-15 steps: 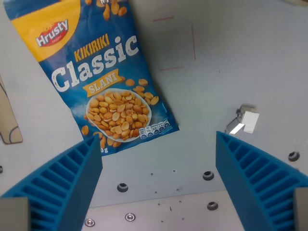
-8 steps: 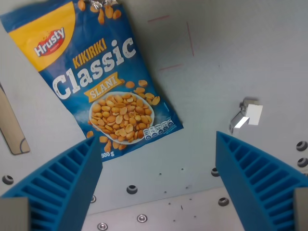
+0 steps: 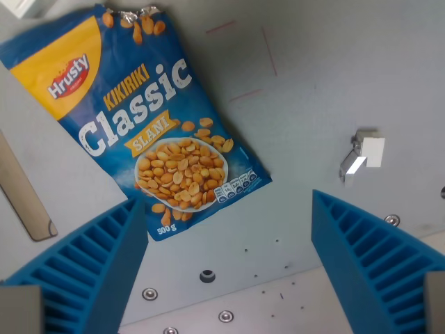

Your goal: Rotate around base negative z

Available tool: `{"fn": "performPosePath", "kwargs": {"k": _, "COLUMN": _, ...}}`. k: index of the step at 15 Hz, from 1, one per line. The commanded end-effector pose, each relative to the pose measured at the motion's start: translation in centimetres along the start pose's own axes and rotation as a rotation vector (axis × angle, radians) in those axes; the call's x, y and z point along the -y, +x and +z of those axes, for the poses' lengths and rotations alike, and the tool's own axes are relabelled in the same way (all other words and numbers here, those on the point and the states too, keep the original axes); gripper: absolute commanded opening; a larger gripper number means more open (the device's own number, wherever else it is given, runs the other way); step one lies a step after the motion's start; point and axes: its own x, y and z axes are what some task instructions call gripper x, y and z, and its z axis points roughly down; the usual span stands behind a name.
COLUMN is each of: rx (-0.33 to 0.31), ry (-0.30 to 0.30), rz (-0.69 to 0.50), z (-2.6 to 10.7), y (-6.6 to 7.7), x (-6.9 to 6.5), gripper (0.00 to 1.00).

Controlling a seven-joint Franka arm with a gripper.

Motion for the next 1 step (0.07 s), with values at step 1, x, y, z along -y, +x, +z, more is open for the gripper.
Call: {"fn": "performPosePath", "kwargs": {"k": 1, "rx": 0.0, "ry": 0.007, "rz": 0.172, "z": -0.22, "y": -0.01, "x": -0.01, "gripper": 1.0}}
